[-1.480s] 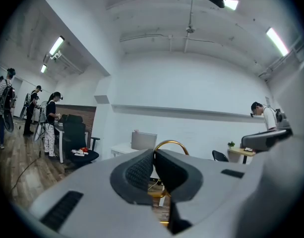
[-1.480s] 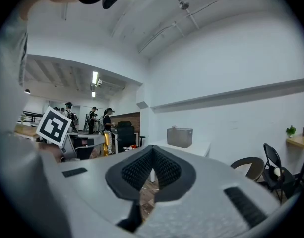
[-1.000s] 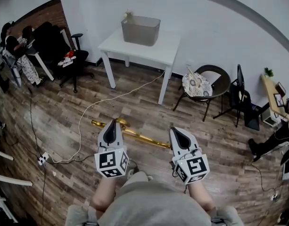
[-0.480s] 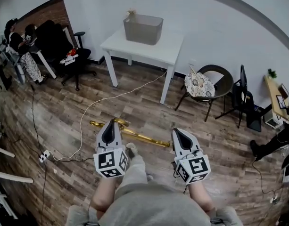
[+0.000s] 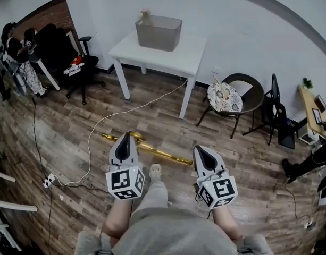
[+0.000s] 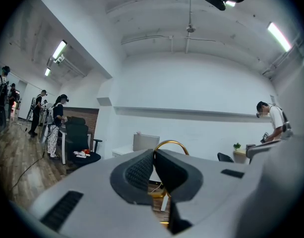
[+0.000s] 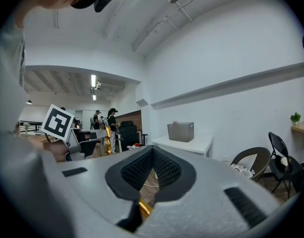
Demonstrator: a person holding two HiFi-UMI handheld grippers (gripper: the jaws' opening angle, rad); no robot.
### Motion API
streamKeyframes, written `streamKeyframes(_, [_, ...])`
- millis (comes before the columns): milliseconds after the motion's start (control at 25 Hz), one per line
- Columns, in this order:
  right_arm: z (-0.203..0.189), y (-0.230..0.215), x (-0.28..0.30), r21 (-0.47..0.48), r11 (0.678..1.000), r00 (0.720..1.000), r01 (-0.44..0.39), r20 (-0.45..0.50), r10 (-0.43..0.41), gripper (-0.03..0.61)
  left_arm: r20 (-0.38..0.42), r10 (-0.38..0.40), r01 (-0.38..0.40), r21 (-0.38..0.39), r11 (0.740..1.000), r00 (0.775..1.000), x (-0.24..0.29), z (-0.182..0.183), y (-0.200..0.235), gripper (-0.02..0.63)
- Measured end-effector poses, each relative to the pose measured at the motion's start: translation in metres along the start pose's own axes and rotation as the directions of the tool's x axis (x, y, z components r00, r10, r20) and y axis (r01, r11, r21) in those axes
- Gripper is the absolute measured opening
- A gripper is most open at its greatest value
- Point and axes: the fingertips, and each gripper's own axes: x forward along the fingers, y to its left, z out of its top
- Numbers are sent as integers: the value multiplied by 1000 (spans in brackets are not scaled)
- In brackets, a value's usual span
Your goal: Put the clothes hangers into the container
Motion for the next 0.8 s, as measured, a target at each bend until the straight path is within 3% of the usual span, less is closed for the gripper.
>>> streamKeyframes(360, [14, -36, 91, -34, 999, 1000, -5, 2, 5, 2, -13, 2, -2, -20, 1000, 1000, 97, -9, 25, 16])
streamKeyframes(800, [48, -71, 212, -44, 999, 1000, -9, 16, 10, 2, -2, -36, 36, -11, 999, 999, 219, 16, 51, 15])
